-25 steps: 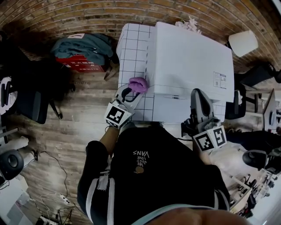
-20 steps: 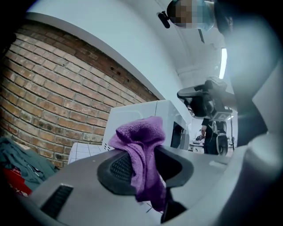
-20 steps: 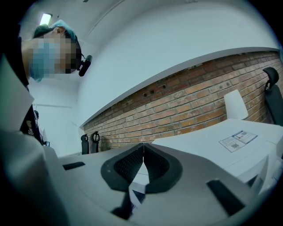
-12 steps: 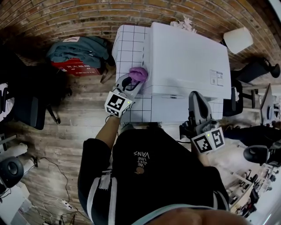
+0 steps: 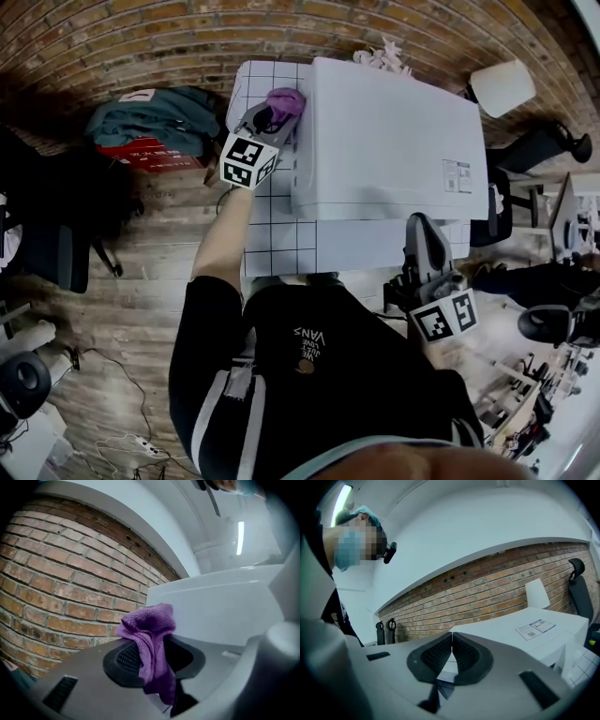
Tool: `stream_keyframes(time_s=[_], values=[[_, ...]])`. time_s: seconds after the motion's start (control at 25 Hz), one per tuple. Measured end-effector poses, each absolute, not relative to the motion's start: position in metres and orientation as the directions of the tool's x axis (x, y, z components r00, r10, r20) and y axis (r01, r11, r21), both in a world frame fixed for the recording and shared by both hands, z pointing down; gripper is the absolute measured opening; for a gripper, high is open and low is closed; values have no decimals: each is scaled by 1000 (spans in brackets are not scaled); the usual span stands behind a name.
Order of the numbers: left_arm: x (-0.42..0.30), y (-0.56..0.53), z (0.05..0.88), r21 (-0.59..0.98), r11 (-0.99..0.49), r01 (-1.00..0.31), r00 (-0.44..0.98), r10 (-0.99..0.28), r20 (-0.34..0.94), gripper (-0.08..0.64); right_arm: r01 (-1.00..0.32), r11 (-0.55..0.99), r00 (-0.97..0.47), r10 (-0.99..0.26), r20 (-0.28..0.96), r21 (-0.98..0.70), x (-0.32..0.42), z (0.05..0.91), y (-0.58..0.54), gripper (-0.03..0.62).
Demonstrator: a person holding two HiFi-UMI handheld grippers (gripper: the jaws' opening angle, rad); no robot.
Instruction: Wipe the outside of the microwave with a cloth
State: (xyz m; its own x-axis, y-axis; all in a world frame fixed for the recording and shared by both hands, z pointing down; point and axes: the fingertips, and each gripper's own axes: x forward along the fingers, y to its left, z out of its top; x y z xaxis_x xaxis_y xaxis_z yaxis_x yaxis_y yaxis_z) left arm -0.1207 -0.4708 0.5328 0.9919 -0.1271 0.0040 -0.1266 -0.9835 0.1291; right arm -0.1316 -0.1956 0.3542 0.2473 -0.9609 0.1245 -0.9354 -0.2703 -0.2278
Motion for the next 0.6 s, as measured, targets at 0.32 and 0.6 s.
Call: stream_keyframes(time_s=[0.32, 0.6], values=[[-89, -513, 536, 172, -972, -159, 987, -157, 29, 130, -940, -256, 228, -963, 141, -226, -127, 357, -206, 0], [-119, -507, 536, 217, -957, -195, 980, -201, -5, 130, -956, -181, 155, -980, 127, -231, -137, 355, -228, 0]])
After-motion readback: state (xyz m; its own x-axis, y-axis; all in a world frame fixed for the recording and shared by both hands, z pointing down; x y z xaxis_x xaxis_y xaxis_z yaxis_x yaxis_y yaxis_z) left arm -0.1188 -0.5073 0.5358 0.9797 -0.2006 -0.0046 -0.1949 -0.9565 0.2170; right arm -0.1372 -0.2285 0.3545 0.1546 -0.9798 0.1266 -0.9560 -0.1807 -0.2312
